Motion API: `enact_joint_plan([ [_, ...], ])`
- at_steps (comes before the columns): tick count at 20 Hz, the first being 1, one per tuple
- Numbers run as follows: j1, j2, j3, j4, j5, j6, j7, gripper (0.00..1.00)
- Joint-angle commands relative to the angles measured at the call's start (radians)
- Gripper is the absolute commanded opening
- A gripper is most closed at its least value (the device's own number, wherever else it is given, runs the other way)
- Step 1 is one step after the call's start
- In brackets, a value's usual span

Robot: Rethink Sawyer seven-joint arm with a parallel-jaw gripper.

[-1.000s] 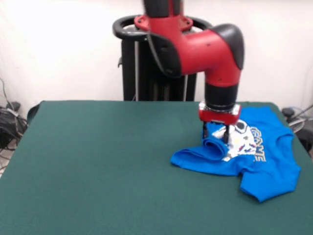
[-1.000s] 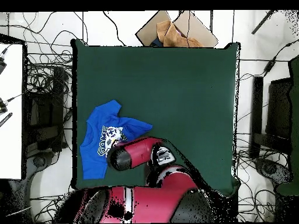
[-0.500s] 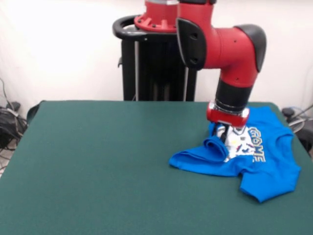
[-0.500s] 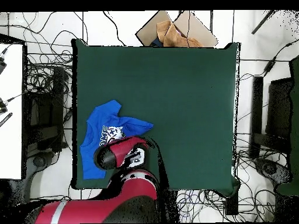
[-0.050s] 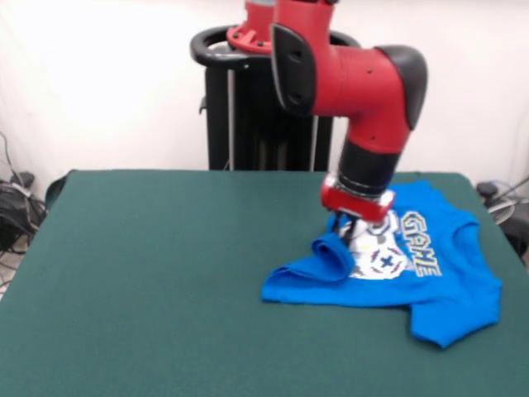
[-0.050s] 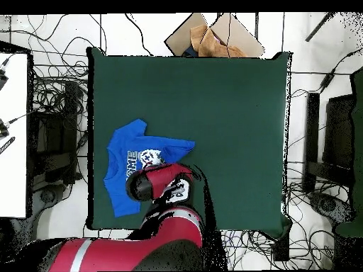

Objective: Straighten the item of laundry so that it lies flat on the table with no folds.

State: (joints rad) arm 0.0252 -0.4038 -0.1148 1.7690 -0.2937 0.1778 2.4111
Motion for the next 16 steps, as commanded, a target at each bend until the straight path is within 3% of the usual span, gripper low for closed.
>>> enact_joint_plan([
  [1, -0.065, 0.175, -0.186, -0.139, -0.005, -0.035, 0.109, 0.0],
  [9, 0.17, 0.357, -0.468, -0.244, 0.035, 0.077, 0.211, 0.0],
  [13, 0.177, 0.405, -0.503, -0.246, 0.072, 0.068, 0.22, 0.0],
  [16, 0.112, 0.402, -0.451, -0.229, 0.122, 0.08, 0.208, 0.0],
])
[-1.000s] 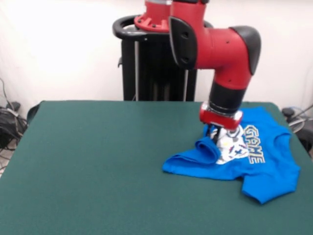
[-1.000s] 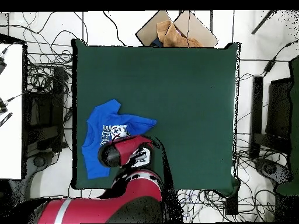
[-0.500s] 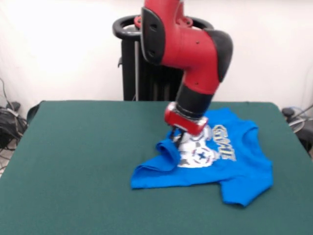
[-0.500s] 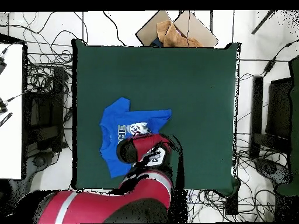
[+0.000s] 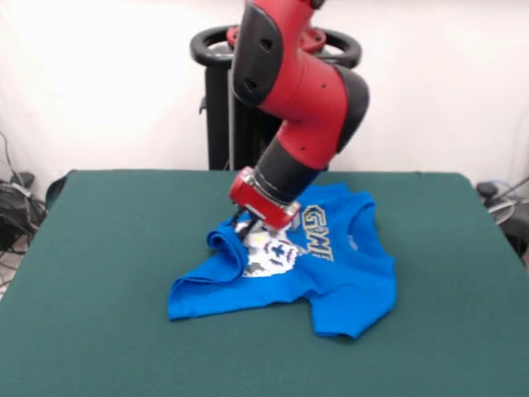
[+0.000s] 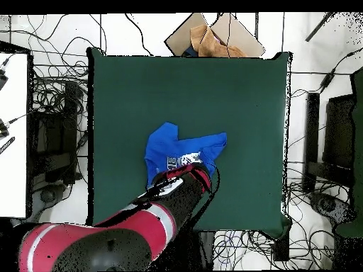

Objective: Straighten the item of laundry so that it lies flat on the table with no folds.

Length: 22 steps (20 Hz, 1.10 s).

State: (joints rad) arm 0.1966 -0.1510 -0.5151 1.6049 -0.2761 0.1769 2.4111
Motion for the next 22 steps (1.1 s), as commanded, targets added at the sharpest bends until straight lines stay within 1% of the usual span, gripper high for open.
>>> enact_joint_plan([
  [1, -0.085, 0.138, -0.031, -0.058, 0.117, 0.087, 0.196, 0.0],
  [2, -0.123, 0.117, 0.008, -0.047, 0.13, 0.104, 0.175, 0.0],
  [5, -0.183, 0.053, 0.075, -0.01, 0.141, 0.119, 0.119, 0.0],
  [8, -0.177, 0.0, 0.078, 0.014, 0.15, 0.172, 0.093, 0.0],
  [10, -0.189, -0.008, 0.091, 0.021, 0.151, 0.176, 0.085, 0.0],
  [13, -0.244, -0.012, 0.15, 0.032, 0.128, 0.128, 0.056, 0.0],
  [14, -0.251, -0.015, 0.163, 0.036, 0.132, 0.129, 0.057, 0.0],
  [17, -0.205, -0.008, 0.134, 0.039, 0.184, 0.198, 0.127, 0.0],
  [19, -0.213, -0.012, 0.145, 0.049, 0.234, 0.274, 0.165, 0.0],
  [21, -0.196, 0.007, 0.128, 0.037, 0.27, 0.321, 0.198, 0.0],
  [22, -0.205, 0.015, 0.14, 0.036, 0.289, 0.328, 0.204, 0.0],
])
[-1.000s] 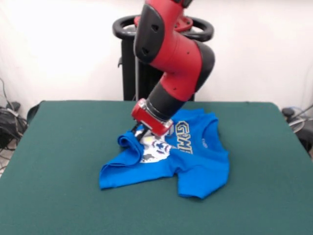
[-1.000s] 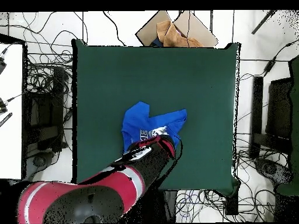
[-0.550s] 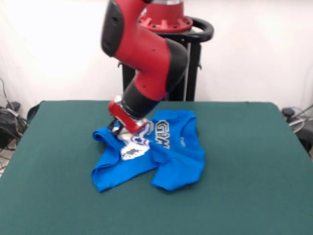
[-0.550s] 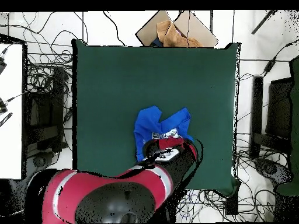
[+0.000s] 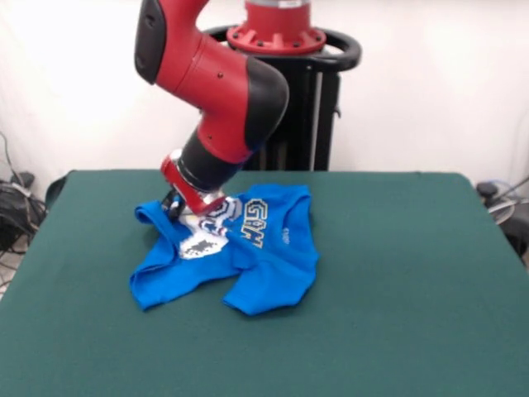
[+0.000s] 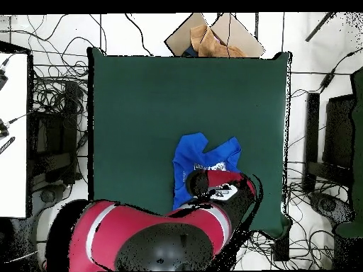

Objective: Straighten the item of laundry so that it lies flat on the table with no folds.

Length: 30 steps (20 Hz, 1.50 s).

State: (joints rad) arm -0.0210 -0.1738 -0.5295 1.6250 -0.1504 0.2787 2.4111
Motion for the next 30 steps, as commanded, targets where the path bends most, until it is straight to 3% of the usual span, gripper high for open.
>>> enact_joint_plan([
  [1, 0.005, 0.047, 0.166, 0.016, 0.181, 0.225, 0.209, 0.0],
  [10, -0.061, 0.096, 0.208, 0.009, 0.298, 0.253, 0.189, 0.0],
  [16, -0.084, 0.113, 0.197, 0.003, 0.3, 0.229, 0.148, 0.0],
  [20, -0.166, 0.098, 0.273, 0.039, 0.308, 0.206, 0.09, 0.0],
  [21, -0.187, 0.089, 0.296, 0.05, 0.306, 0.216, 0.08, 1.0],
  [24, -0.171, 0.071, 0.283, 0.062, 0.286, 0.181, 0.082, 1.0],
  [25, -0.167, 0.049, 0.283, 0.088, 0.273, 0.117, 0.091, 1.0],
  [28, -0.199, -0.043, 0.318, 0.167, 0.157, -0.022, -0.011, 1.0],
  [30, -0.258, -0.132, 0.377, 0.247, 0.139, 0.033, -0.077, 1.0],
])
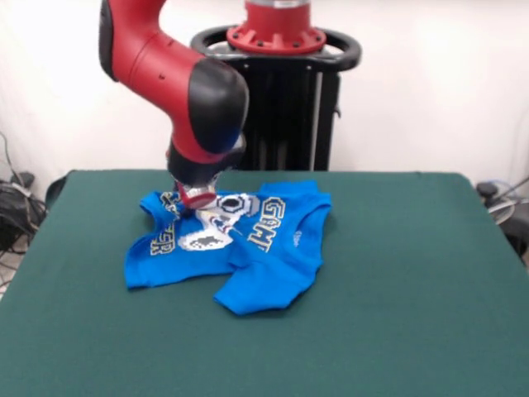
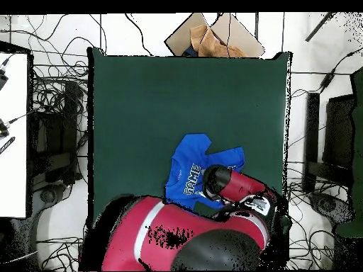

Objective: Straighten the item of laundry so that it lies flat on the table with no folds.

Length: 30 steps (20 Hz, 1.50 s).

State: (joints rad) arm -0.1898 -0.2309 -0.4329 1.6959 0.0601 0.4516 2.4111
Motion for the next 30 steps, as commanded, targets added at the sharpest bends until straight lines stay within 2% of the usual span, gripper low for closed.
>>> enact_joint_plan([
  [1, -0.113, -0.116, 0.294, 0.205, -0.084, -0.1, -0.103, 1.0],
  [5, -0.192, -0.246, 0.338, 0.283, -0.143, 0.019, -0.169, 1.0],
  [8, -0.23, -0.278, 0.362, 0.306, -0.18, 0.04, -0.166, 1.0],
  [10, -0.232, -0.279, 0.365, 0.297, -0.2, 0.043, -0.145, 1.0],
  [13, -0.231, -0.232, 0.363, 0.252, -0.232, 0.022, -0.114, 1.0],
  [17, -0.236, -0.166, 0.355, 0.196, -0.27, -0.071, -0.064, 1.0],
  [20, -0.274, -0.123, 0.391, 0.173, -0.305, -0.171, -0.062, 1.0],
  [25, -0.255, -0.091, 0.38, 0.115, -0.335, -0.144, -0.044, 1.0],
  [30, -0.207, -0.136, 0.341, 0.123, -0.337, -0.043, -0.016, 1.0],
])
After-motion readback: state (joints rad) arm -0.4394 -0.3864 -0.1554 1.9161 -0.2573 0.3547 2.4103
